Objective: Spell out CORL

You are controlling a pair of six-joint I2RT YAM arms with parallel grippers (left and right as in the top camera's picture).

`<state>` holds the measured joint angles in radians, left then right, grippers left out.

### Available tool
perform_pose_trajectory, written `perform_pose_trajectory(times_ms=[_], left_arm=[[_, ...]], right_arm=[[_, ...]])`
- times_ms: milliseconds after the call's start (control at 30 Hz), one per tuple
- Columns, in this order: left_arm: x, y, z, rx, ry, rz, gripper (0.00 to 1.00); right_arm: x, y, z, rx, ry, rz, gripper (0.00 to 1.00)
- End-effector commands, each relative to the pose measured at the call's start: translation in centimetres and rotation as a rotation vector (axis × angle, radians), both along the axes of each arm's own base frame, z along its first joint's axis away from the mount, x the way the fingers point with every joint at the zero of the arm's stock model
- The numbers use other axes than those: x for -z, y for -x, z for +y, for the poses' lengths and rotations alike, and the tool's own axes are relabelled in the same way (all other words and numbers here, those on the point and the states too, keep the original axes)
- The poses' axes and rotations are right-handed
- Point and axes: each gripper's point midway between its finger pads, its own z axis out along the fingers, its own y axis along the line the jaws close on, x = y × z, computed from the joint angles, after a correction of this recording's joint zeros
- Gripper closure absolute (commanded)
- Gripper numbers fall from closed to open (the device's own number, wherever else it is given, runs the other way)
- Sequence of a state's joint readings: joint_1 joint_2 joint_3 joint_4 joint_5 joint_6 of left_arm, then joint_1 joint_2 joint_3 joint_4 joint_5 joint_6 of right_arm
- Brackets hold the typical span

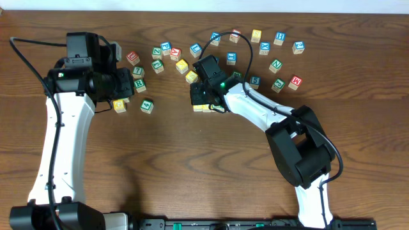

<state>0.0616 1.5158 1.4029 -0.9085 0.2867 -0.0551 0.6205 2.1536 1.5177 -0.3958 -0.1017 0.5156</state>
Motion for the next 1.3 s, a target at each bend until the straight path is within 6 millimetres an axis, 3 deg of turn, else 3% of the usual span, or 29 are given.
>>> perform_pose_trajectory(times_ms=[0, 1267], left_arm=[[0.26, 0.14, -0.29, 0.000, 0.015, 0.010, 0.92], [0.26, 0.13, -0.28, -0.001, 0.015, 0.009, 0.94]], right_arm=[[0.58, 0.24, 0.52, -0.002, -0.002, 0.016, 0.99], [0.77, 0.51, 0.33, -0.002, 0.007, 0.029, 0.99]])
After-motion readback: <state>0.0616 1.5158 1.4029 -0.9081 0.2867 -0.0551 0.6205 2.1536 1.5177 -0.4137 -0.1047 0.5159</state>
